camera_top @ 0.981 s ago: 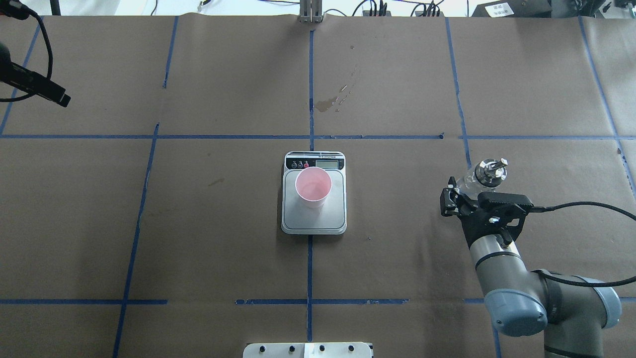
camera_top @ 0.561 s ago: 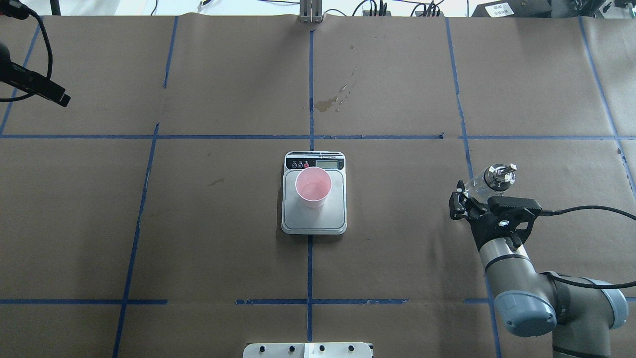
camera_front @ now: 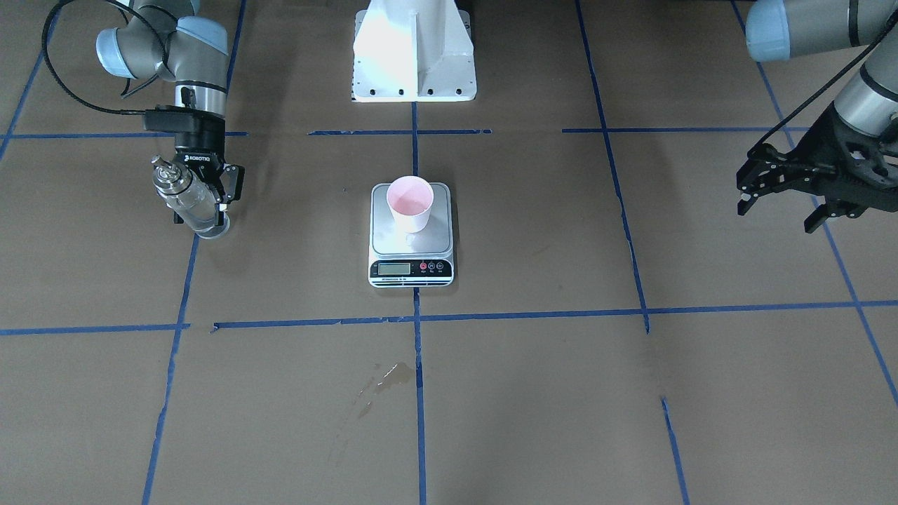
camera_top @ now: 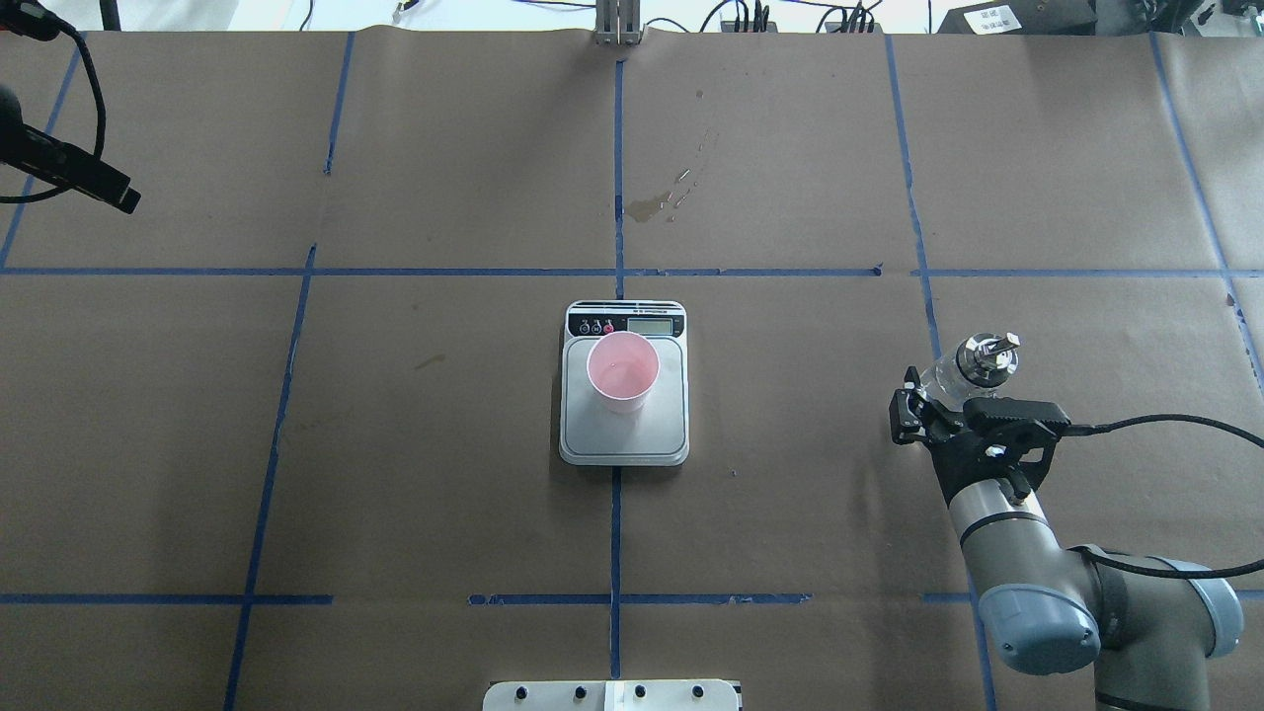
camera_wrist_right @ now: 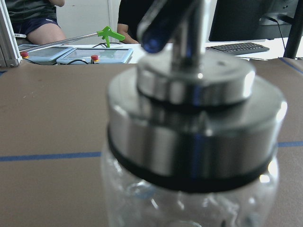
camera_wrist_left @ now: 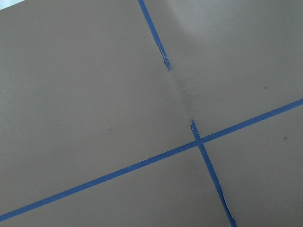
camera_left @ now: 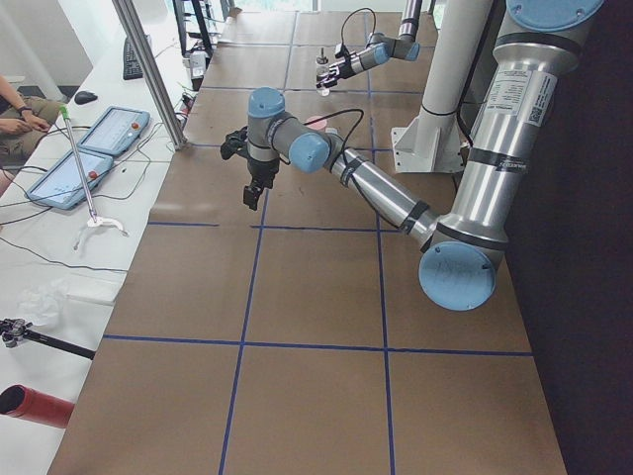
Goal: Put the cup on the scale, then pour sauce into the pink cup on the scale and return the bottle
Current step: 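Lower the bottle onto the table and open the right gripper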
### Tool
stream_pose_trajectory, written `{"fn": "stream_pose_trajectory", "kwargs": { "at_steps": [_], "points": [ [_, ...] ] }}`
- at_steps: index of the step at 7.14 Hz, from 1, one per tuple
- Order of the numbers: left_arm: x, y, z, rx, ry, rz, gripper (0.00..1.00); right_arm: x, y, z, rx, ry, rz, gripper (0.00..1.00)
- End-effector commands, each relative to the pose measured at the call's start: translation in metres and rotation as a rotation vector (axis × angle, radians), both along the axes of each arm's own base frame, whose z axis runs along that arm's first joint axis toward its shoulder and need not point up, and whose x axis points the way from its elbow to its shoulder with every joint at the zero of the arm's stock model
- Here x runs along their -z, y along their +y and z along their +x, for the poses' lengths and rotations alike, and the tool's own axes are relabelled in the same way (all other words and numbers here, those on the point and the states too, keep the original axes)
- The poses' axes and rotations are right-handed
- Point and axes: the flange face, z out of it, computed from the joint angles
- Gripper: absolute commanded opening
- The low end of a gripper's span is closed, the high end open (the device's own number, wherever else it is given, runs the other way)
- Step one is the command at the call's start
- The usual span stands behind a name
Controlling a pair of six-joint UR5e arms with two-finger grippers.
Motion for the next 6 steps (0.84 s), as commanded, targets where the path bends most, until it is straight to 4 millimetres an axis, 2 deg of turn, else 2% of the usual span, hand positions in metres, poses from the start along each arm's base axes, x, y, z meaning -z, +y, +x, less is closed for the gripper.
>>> {"fn": "stream_pose_trajectory", "kwargs": {
  "at_steps": [1, 5, 6],
  "points": [
    [0.0013, 0.0004, -0.0009, 0.001, 0.001, 0.003, 0.94, -0.0004, 0.0059, -0.0039, 0.013, 0.002, 0.0, 0.0],
    [0.0006, 0.0001, -0.0008, 0.001, 0.001, 0.001, 0.94, -0.0022, 0.0094, -0.0053, 0.024, 0.011, 0.0, 0.0],
    [-0.0009, 0.0001, -0.0008, 0.001, -0.001, -0.002, 0.94, -0.002, 0.0106, -0.0059, 0.025, 0.011, 0.002, 0.99]
  ]
}}
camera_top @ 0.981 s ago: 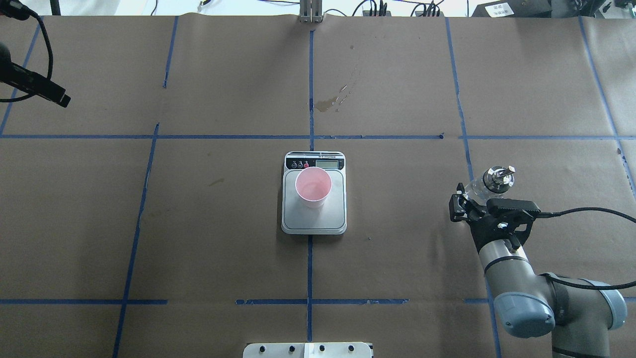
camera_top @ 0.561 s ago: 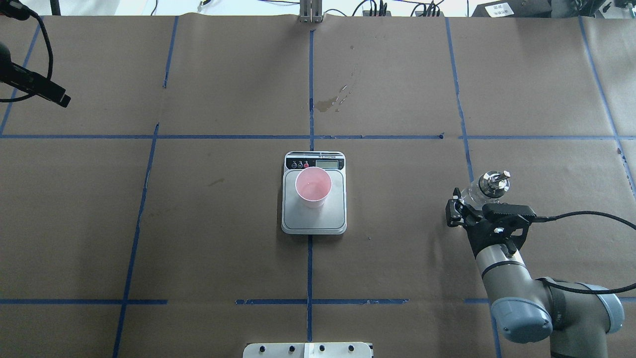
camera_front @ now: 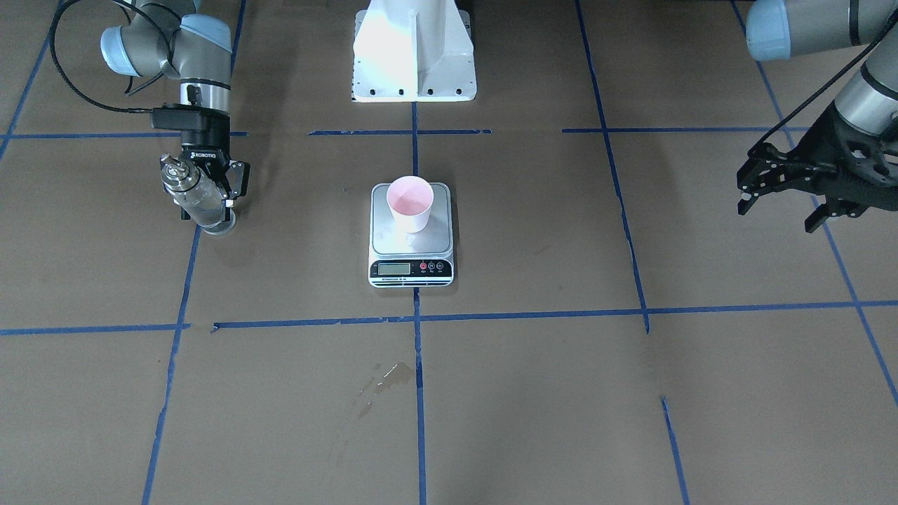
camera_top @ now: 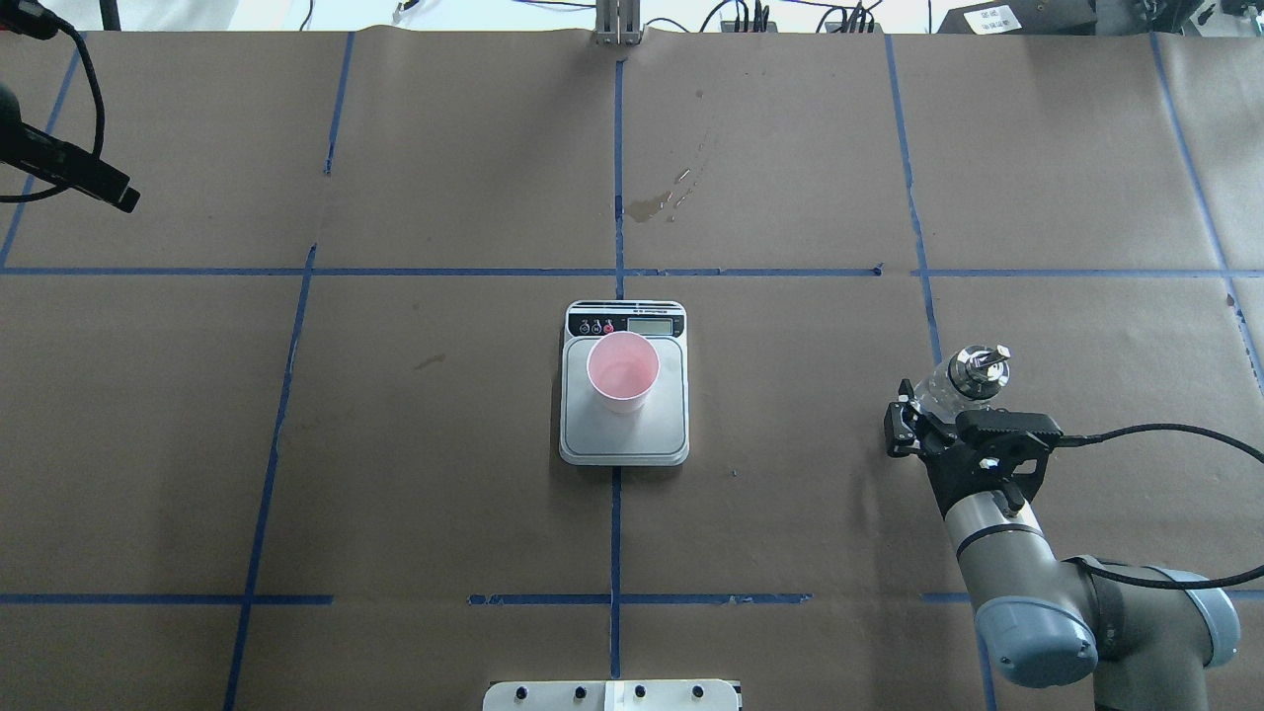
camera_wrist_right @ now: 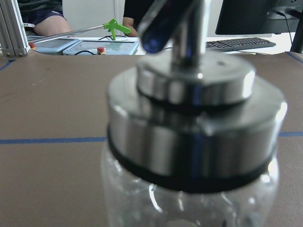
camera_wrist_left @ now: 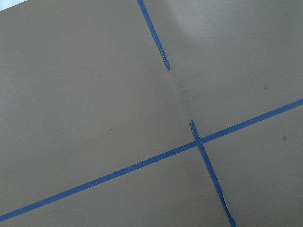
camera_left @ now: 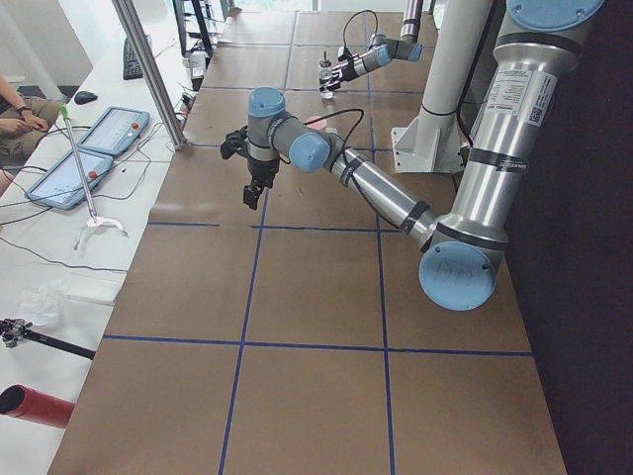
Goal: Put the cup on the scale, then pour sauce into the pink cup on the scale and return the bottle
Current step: 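Lower the bottle onto the table and open the right gripper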
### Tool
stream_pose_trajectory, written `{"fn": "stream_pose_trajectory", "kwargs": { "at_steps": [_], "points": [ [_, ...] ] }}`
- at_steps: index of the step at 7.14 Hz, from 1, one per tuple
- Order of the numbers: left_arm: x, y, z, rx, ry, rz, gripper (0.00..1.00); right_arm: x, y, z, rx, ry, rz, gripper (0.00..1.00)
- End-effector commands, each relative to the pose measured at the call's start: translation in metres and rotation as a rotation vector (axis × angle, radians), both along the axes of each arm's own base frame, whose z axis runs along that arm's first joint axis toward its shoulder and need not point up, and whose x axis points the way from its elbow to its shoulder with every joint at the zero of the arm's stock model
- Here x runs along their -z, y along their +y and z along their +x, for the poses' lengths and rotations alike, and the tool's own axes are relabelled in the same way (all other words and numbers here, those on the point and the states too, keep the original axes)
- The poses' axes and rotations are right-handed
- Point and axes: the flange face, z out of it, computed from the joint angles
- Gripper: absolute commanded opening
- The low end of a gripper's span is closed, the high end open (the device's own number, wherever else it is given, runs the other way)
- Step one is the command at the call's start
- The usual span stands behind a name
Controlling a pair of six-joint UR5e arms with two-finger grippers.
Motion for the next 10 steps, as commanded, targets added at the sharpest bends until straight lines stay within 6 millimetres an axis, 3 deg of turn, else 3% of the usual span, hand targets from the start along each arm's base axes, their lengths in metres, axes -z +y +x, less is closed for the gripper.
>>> {"fn": "stream_pose_trajectory", "kwargs": {
  "at_steps": [1, 6, 7, 8, 9, 10],
  "points": [
    [-0.001, 0.0, 0.0, 0.0, -0.001, -0.001, 0.94, -0.003, 0.004, 0.0, 0.008, 0.009, 0.002, 1.0],
    [-0.004, 0.002, -0.004, 0.004, -0.004, -0.004, 0.94, 0.001, 0.028, -0.001, 0.043, 0.001, 0.022, 1.0],
    [-0.005, 0.001, -0.009, 0.013, -0.003, -0.006, 0.94, -0.008, 0.037, 0.009, 0.057, 0.021, 0.025, 1.0],
    [-0.004, 0.001, -0.01, 0.014, -0.003, -0.004, 0.94, 0.003, 0.045, 0.023, 0.075, 0.004, 0.026, 1.0],
    [-0.002, 0.002, -0.014, 0.022, -0.001, -0.002, 0.94, -0.001, 0.058, 0.035, 0.106, 0.019, 0.025, 1.0],
    [-0.001, 0.001, -0.016, 0.025, -0.001, 0.0, 0.94, 0.005, 0.067, 0.034, 0.129, 0.005, 0.024, 1.0]
  ]
}}
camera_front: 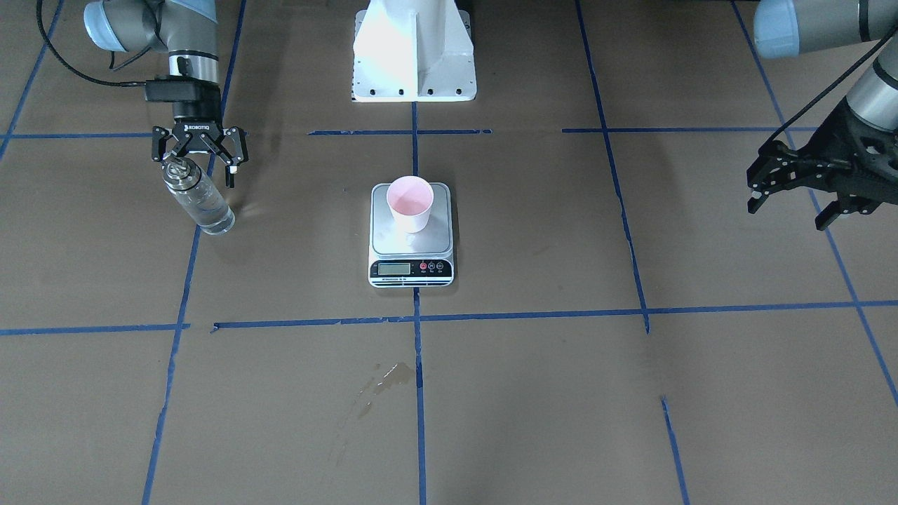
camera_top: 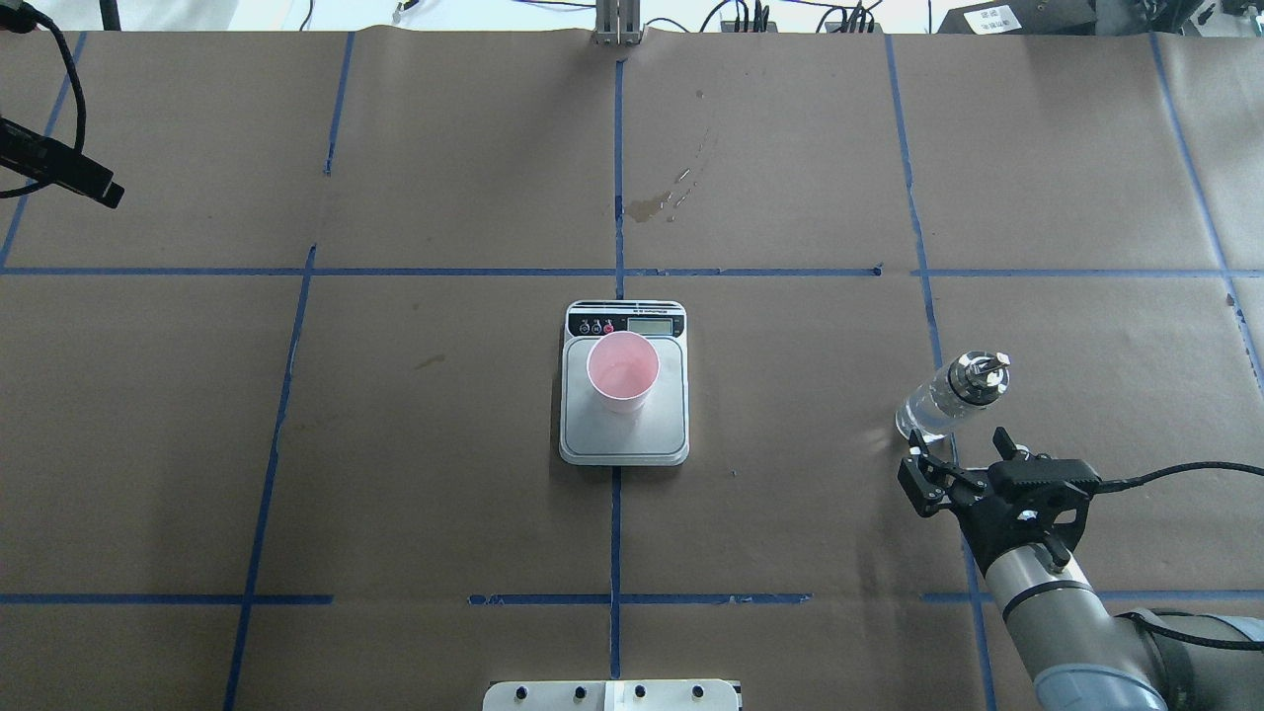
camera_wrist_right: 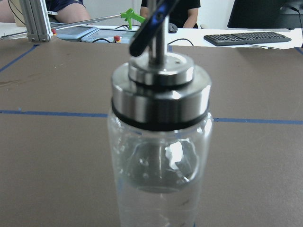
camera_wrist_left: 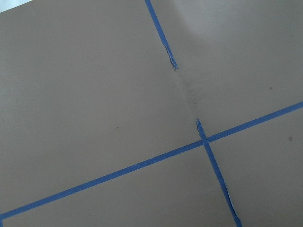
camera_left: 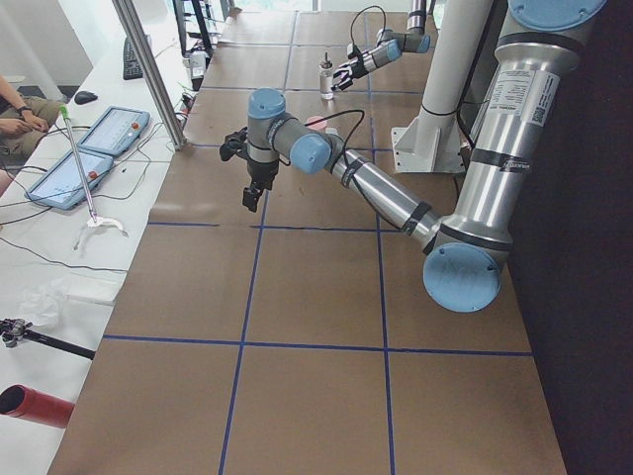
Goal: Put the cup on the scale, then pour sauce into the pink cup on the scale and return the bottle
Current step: 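Lower the bottle onto the table and open the right gripper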
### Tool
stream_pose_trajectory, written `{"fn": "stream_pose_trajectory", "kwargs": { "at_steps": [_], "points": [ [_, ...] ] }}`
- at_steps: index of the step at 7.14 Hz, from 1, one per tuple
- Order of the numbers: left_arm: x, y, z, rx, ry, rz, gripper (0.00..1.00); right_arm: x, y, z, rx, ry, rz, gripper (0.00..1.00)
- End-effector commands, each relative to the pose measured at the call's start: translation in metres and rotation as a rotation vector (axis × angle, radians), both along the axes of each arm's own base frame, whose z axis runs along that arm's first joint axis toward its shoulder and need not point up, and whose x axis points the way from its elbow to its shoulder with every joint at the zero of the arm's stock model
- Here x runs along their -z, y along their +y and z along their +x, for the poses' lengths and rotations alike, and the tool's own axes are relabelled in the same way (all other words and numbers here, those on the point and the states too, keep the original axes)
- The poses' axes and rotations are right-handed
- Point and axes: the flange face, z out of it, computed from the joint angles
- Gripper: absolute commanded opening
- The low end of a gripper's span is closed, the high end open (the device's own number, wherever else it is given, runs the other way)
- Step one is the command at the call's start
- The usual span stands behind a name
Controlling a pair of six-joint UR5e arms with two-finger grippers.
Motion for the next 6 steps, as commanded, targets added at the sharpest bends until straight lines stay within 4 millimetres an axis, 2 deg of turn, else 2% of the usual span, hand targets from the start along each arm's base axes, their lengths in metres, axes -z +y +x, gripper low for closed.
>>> {"fn": "stream_pose_trajectory", "kwargs": {
  "at_steps": [1, 2, 4, 6],
  "points": [
    [-0.001, 0.001, -0.004, 0.007, 0.0, -0.001, 0.94, -0.004, 0.02, 0.015, 0.053, 0.014, -0.009, 1.0],
    [-0.004, 0.002, -0.005, 0.007, -0.003, -0.007, 0.94, -0.011, 0.023, 0.034, 0.073, 0.019, -0.027, 1.0],
    [-0.004, 0.002, -0.005, 0.007, -0.003, -0.007, 0.94, -0.05, 0.026, 0.091, 0.134, -0.002, -0.086, 1.0],
    [-0.006, 0.0, -0.004, 0.007, -0.004, -0.01, 0.94, -0.076, 0.029, 0.125, 0.198, -0.008, -0.149, 1.0]
  ]
}}
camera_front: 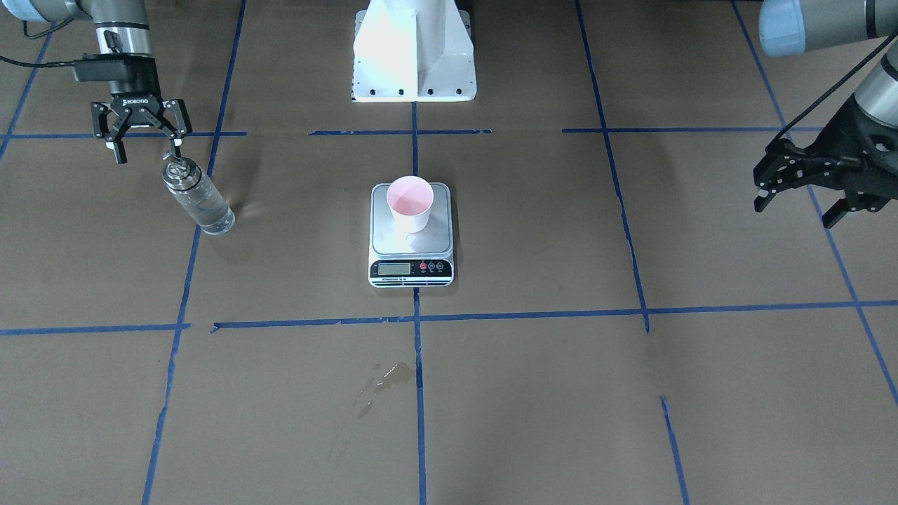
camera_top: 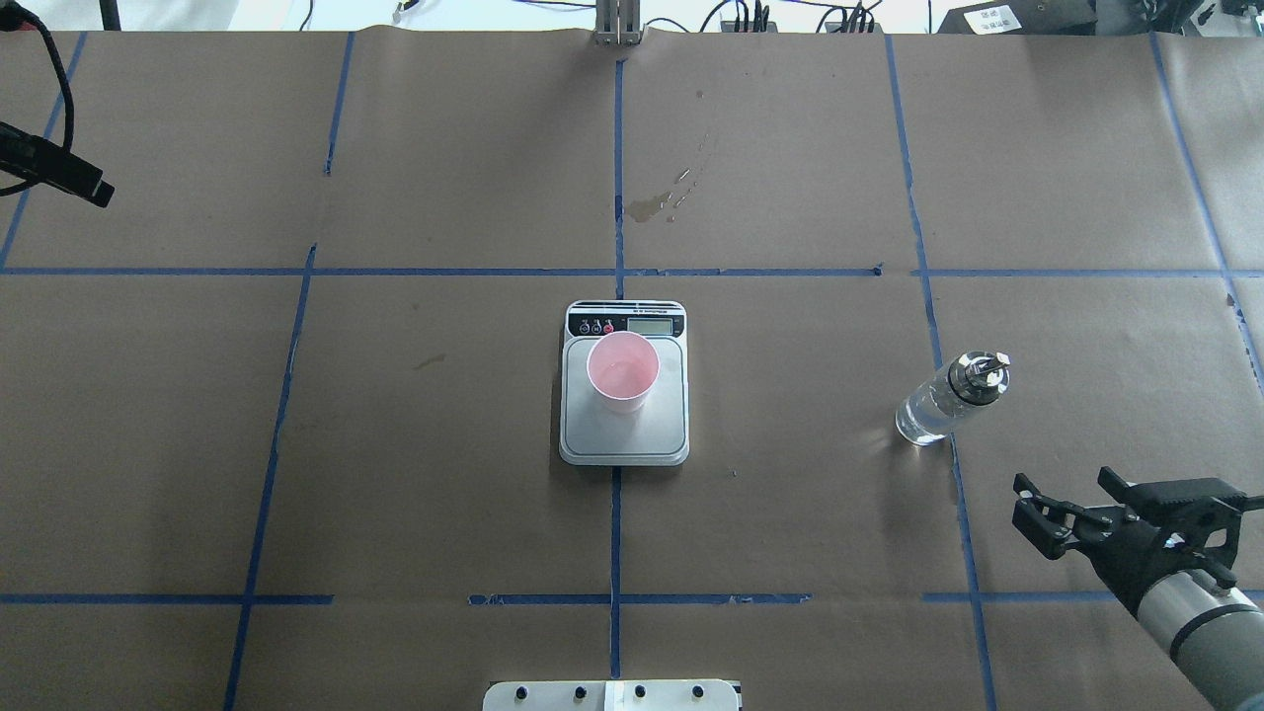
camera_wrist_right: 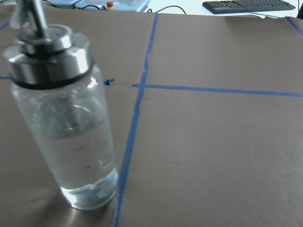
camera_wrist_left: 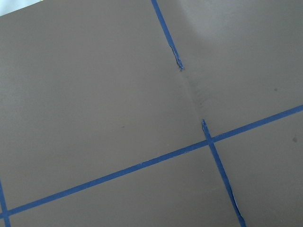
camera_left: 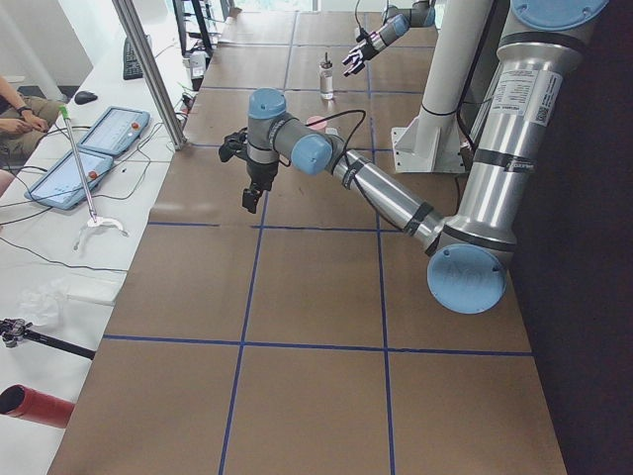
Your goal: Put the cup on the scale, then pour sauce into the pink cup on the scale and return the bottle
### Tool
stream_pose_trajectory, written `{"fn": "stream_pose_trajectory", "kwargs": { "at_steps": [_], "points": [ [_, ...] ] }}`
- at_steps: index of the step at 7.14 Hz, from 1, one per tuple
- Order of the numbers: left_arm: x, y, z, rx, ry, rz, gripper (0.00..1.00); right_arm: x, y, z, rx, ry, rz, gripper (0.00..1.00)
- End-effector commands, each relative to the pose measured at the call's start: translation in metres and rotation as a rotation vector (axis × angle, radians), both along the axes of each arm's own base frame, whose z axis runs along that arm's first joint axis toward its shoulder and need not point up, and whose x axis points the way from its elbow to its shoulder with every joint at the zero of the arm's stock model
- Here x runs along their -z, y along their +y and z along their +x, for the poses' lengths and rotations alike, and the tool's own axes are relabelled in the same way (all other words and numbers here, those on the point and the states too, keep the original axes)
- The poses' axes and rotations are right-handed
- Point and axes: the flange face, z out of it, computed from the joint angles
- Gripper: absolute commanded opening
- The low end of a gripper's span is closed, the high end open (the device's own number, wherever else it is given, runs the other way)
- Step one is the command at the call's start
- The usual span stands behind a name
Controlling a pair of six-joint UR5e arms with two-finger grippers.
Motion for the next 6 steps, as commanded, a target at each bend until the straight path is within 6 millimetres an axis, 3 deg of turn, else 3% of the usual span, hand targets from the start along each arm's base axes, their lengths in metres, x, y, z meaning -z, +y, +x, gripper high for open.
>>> {"fn": "stream_pose_trajectory", "kwargs": {
  "at_steps": [1, 3, 5, 6],
  "points": [
    [-0.001, -0.003, 0.001, 0.0, -0.001, -0.003, 0.94, -0.026, -0.01, 0.031, 0.086, 0.072, -0.022, 1.0],
    [-0.006, -0.005, 0.004, -0.009, -0.007, -0.006, 0.94, -0.053, -0.05, 0.067, 0.189, 0.095, -0.118, 1.0],
    [-0.022, -0.009, 0.005, -0.051, -0.025, 0.003, 0.94, -0.047, -0.089, 0.099, 0.275, 0.095, -0.144, 1.0],
    [-0.038, -0.012, 0.007, -0.114, -0.011, 0.002, 0.94, -0.051, -0.112, 0.129, 0.322, 0.086, -0.2, 1.0]
  ]
}}
